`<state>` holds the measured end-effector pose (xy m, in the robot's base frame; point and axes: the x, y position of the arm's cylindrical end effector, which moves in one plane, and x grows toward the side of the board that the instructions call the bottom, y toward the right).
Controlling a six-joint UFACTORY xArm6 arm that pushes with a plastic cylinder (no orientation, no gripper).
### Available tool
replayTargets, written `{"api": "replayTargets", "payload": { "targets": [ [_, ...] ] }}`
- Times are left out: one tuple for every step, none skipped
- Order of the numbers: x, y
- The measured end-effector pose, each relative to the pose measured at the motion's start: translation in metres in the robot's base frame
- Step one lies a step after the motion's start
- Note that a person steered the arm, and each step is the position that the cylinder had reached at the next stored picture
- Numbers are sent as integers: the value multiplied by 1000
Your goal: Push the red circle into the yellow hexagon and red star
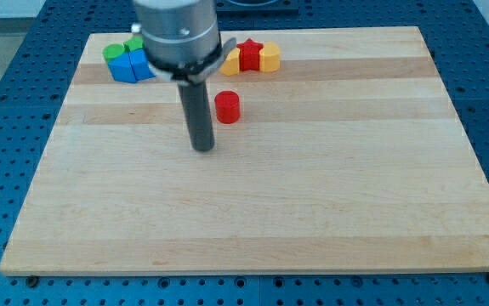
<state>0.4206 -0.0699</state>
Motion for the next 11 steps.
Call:
{"api": "replayTargets", "payload": {
  "targets": [
    [-31,8],
    [-52,11],
    [-57,12],
    [-58,12],
    [-7,11],
    [1,44],
    [-8,49],
    [-49,49],
    [-49,49],
    [-60,49],
    [-60,49]
  ]
}}
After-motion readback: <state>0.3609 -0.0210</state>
